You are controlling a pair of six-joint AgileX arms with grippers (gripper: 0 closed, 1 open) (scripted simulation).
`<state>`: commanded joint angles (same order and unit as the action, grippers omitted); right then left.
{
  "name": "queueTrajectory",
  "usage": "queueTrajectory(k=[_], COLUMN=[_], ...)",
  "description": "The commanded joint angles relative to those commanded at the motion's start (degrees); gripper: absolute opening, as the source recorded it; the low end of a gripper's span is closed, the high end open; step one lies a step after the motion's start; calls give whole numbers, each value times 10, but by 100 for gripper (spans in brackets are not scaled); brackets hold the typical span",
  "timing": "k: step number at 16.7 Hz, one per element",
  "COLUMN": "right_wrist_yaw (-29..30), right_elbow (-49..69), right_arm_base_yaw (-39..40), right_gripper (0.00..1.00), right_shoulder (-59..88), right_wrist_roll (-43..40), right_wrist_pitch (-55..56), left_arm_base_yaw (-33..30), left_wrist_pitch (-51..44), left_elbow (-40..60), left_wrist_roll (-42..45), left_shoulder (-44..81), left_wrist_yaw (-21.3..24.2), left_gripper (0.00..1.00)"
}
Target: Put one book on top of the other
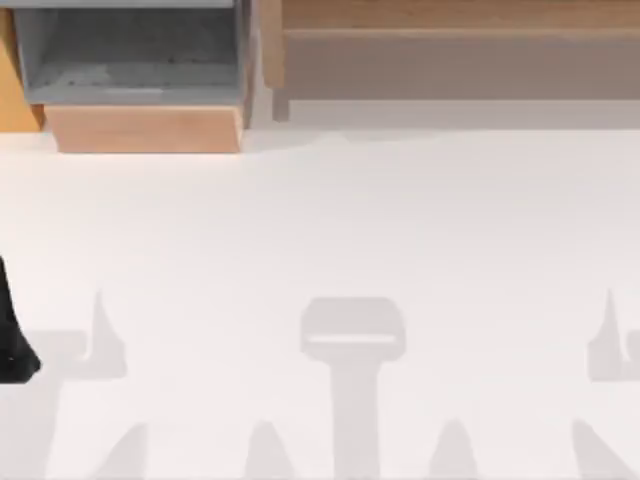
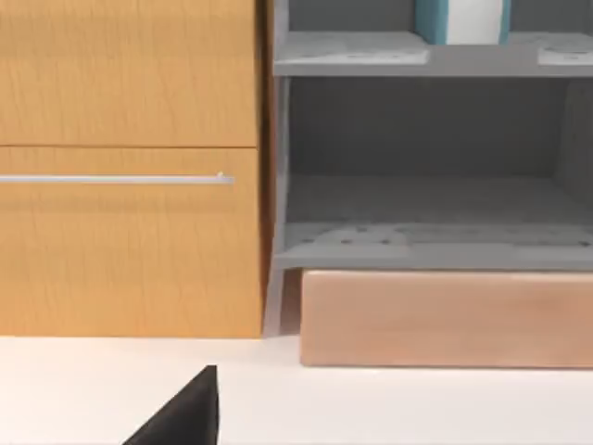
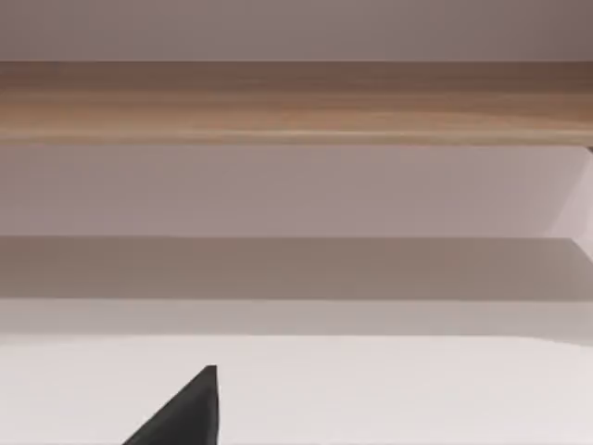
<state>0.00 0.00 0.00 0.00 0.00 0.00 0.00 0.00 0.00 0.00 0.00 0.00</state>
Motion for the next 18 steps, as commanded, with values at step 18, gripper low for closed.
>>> queueTrajectory(k=[18], right_wrist_yaw=[0], right_elbow=[0], right_arm_base_yaw=[0], right_gripper=[100], right_shoulder=[0], right_wrist_roll=[0], right_wrist_pitch=[0], left_arm_base_yaw=[-69], left_wrist_pitch=[240], left_elbow=[457], left_wrist_roll=[-2], left_shoulder=[679], left_wrist_yaw=[-55], left_gripper=[100])
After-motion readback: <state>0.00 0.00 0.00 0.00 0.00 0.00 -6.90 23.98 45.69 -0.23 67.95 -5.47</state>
